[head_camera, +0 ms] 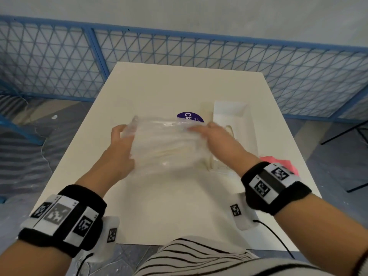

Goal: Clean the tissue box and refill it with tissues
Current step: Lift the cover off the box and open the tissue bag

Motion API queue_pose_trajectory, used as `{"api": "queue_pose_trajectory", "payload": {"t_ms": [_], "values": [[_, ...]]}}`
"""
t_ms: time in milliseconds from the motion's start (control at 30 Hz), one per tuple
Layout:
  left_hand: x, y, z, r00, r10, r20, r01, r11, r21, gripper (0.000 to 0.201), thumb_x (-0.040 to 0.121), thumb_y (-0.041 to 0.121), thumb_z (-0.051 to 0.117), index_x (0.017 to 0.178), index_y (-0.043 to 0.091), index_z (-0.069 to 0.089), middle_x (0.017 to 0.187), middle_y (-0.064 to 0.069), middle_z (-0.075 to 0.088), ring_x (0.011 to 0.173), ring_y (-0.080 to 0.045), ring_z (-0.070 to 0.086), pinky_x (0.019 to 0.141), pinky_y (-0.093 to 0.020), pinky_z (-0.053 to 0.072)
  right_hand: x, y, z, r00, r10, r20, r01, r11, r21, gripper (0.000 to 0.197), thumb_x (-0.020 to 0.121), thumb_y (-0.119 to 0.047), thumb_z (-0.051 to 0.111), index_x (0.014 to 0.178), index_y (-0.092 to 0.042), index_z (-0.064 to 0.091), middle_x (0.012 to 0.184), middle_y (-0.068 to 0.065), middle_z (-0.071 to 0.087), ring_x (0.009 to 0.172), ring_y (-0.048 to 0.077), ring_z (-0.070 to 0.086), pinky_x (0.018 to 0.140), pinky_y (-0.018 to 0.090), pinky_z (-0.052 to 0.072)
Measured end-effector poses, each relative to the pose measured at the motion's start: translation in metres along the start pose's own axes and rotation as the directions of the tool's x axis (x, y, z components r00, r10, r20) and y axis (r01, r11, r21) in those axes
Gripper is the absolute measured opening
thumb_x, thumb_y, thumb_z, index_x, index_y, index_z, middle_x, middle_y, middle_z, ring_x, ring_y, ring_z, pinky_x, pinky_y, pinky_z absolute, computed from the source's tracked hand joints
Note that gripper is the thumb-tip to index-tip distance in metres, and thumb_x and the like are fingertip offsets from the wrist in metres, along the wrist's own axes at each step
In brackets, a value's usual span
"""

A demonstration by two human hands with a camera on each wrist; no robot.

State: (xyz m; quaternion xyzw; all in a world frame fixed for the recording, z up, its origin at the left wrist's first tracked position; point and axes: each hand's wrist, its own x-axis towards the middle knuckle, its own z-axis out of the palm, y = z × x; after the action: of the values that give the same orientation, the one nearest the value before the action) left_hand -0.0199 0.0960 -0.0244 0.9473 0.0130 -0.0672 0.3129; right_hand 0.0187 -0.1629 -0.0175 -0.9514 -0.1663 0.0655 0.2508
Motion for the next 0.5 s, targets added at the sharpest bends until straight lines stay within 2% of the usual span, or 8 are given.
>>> {"api": "queue_pose_trajectory", "payload": {"t_ms": [67, 167, 200, 267, 333, 400, 500], "values": [[-0.003, -0.011, 0.003, 1.000, 0.015, 0.000, -0.015, 0.998, 0.055, 0.093, 0.081, -0.012, 0.048, 0.148, 0.043, 0.016, 0.142, 0.004, 0.014, 0.080, -0.025, 0.055, 0.073, -0.027, 0.043, 0.000, 0.005, -0.006, 0.996, 0.064, -0.059, -0.065, 0.998, -0.017, 0.052, 0.093, -0.005, 0.035, 0.133, -0.033, 0.053, 0.093, -0.003, 0.038, 0.094, 0.025, 0.048, 0.081, 0.026, 0.035], [-0.002, -0.017, 0.009, 0.996, -0.083, -0.030, 0.087, 0.987, 0.132, 0.079, 0.082, -0.008, 0.048, 0.145, 0.037, 0.031, 0.142, -0.003, 0.018, 0.088, -0.025, 0.041, 0.080, -0.030, 0.041, -0.001, 0.004, -0.001, 0.993, 0.118, 0.000, -0.118, 0.989, -0.093, 0.056, 0.092, -0.005, 0.034, 0.139, -0.033, 0.044, 0.103, 0.004, 0.041, 0.092, 0.025, 0.046, 0.093, 0.032, 0.037], [-0.001, -0.016, 0.012, 0.992, -0.120, -0.049, 0.126, 0.982, 0.142, 0.071, 0.082, -0.005, 0.048, 0.142, 0.031, 0.037, 0.136, -0.004, 0.021, 0.090, -0.025, 0.037, 0.082, -0.033, 0.041, 0.000, 0.002, 0.003, 0.992, 0.128, 0.016, -0.126, 0.986, -0.106, 0.058, 0.092, -0.004, 0.036, 0.142, -0.033, 0.039, 0.109, 0.006, 0.043, 0.094, 0.027, 0.049, 0.091, 0.033, 0.039], [-0.002, -0.009, 0.017, 0.989, -0.126, -0.073, 0.133, 0.987, 0.096, 0.062, 0.083, -0.003, 0.046, 0.137, 0.025, 0.041, 0.118, -0.003, 0.025, 0.088, -0.028, 0.042, 0.082, -0.035, 0.043, 0.001, 0.000, 0.013, 0.988, 0.139, 0.062, -0.134, 0.988, -0.081, 0.061, 0.091, -0.004, 0.043, 0.144, -0.032, 0.029, 0.117, 0.008, 0.040, 0.095, 0.030, 0.055, 0.085, 0.035, 0.046], [-0.005, -0.005, 0.020, 0.997, -0.057, -0.047, 0.059, 0.997, 0.045, 0.069, 0.084, -0.001, 0.045, 0.141, 0.034, 0.032, 0.112, 0.000, 0.025, 0.083, -0.030, 0.051, 0.082, -0.036, 0.047, 0.000, -0.001, 0.018, 0.983, 0.139, 0.118, -0.135, 0.990, -0.044, 0.070, 0.088, -0.003, 0.051, 0.144, -0.032, 0.021, 0.112, 0.004, 0.036, 0.089, 0.028, 0.055, 0.076, 0.034, 0.047], [-0.008, -0.008, 0.022, 0.999, -0.022, -0.042, 0.023, 0.999, 0.038, 0.075, 0.083, -0.003, 0.044, 0.142, 0.041, 0.027, 0.117, -0.001, 0.026, 0.079, -0.026, 0.052, 0.080, -0.037, 0.049, -0.005, 0.000, 0.020, 0.977, 0.150, 0.151, -0.140, 0.987, -0.076, 0.075, 0.087, 0.001, 0.049, 0.146, -0.035, 0.018, 0.110, 0.004, 0.033, 0.081, 0.027, 0.053, 0.069, 0.031, 0.043], [-0.012, -0.022, 0.021, 0.994, -0.112, -0.019, 0.113, 0.993, 0.044, 0.089, 0.080, -0.008, 0.043, 0.144, 0.049, 0.020, 0.110, 0.003, 0.021, 0.069, -0.021, 0.050, 0.075, -0.030, 0.046, -0.010, 0.003, 0.019, 0.983, 0.142, 0.119, -0.121, 0.978, -0.172, 0.075, 0.087, 0.006, 0.038, 0.144, -0.041, 0.025, 0.107, 0.004, 0.033, 0.074, 0.029, 0.055, 0.065, 0.033, 0.044]]}}
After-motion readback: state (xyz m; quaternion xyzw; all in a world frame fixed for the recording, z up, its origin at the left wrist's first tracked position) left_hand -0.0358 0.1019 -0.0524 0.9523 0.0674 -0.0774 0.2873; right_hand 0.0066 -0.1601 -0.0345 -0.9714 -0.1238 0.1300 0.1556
